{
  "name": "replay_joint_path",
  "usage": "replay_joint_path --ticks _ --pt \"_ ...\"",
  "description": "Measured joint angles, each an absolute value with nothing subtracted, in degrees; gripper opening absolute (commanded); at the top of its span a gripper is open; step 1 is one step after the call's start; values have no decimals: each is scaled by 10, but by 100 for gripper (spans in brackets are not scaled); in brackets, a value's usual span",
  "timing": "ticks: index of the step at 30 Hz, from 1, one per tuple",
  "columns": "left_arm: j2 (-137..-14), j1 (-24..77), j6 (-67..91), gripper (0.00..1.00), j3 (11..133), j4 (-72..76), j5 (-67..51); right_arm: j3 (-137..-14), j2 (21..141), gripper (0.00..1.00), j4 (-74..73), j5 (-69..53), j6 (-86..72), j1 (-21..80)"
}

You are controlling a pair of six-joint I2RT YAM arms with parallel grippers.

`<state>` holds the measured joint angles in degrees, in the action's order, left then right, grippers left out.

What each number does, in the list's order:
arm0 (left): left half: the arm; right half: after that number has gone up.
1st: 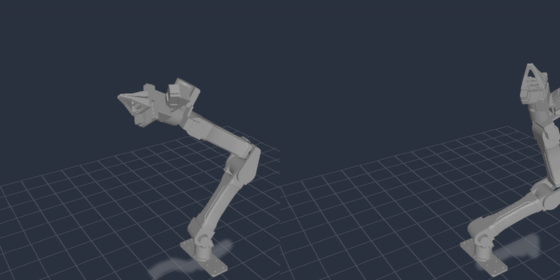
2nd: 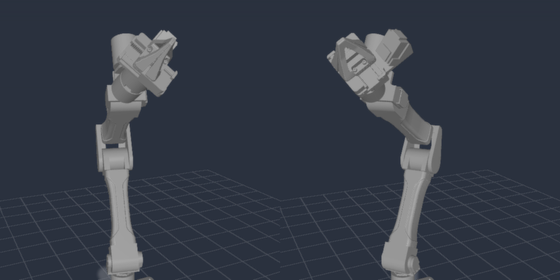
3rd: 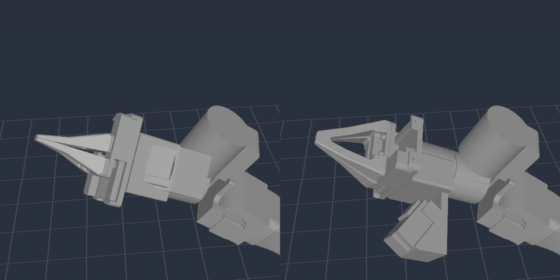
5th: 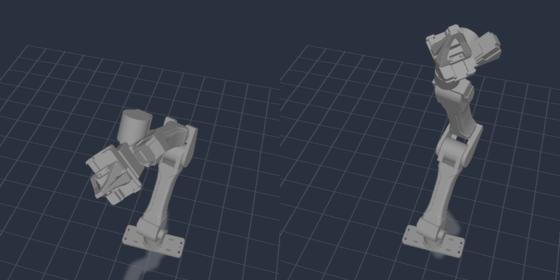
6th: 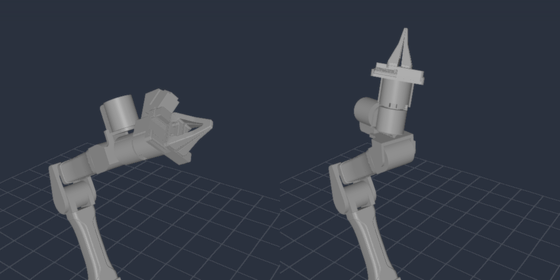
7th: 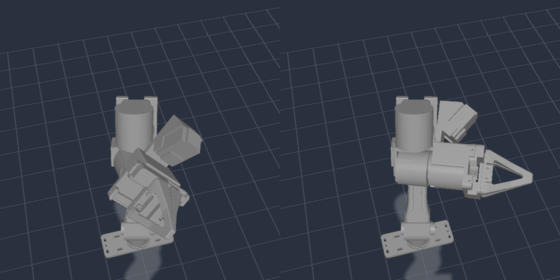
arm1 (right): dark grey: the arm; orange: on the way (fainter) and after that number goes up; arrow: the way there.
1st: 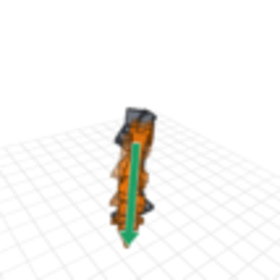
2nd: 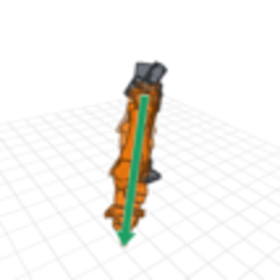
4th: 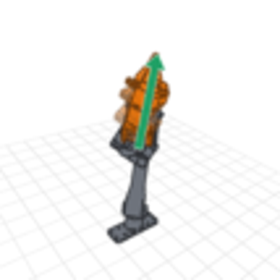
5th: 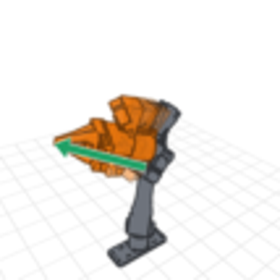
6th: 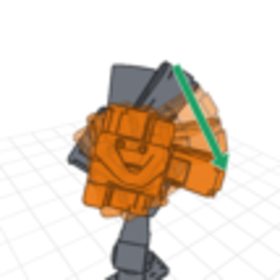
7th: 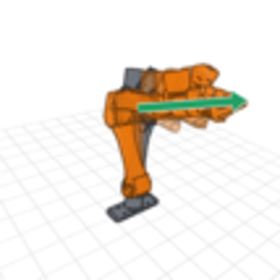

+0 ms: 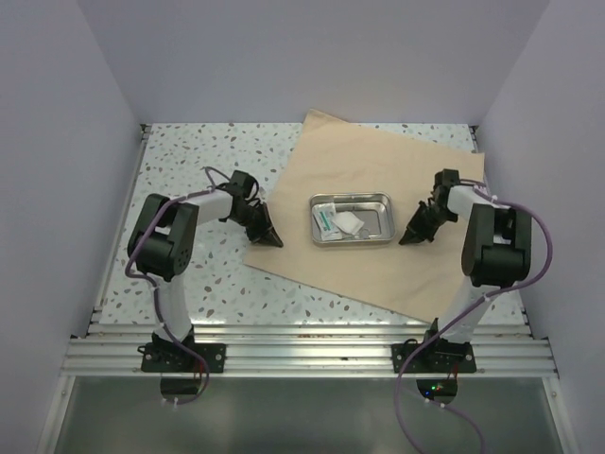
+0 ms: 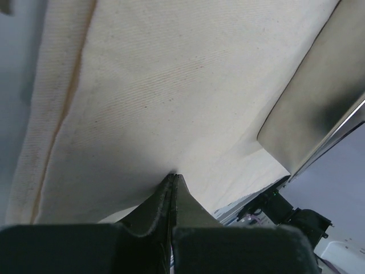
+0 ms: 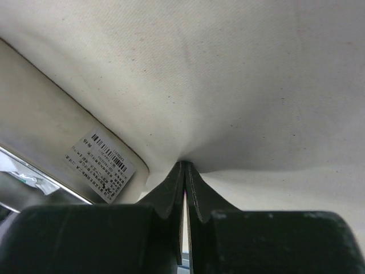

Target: Prepare the surgical pack

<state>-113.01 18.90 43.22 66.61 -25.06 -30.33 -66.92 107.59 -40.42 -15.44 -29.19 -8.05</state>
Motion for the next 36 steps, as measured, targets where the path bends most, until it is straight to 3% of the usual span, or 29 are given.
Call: replay_joint_path --ticks 13,20,22,23,24,25,26,27,31,36 --pt "-1152 5 361 0 731 -379 -267 -617 1055 7 -324 -221 -390 151" --pt "-1184 -83 308 0 809 -447 -222 -646 1057 13 -377 -223 -381 170" --pt "-1186 -84 289 14 824 -455 -199 -663 1053 30 -391 -216 -366 157" --pt "-1185 -84 278 37 826 -454 -191 -670 1050 37 -399 -214 -356 148" --pt "-1181 -84 273 44 826 -452 -198 -678 1048 44 -407 -212 -343 138" --pt "-1174 -84 263 47 822 -446 -202 -688 1047 58 -414 -209 -331 130" --pt "-1162 -83 256 53 813 -435 -207 -701 1048 62 -423 -207 -318 123" --pt "-1148 -83 249 55 798 -425 -210 -716 1050 66 -430 -208 -306 118" --pt "-1091 -86 238 62 740 -394 -255 -780 1071 99 -439 -230 -276 124" --pt "-1080 -75 223 61 741 -359 -313 -831 1094 99 -432 -243 -279 171"
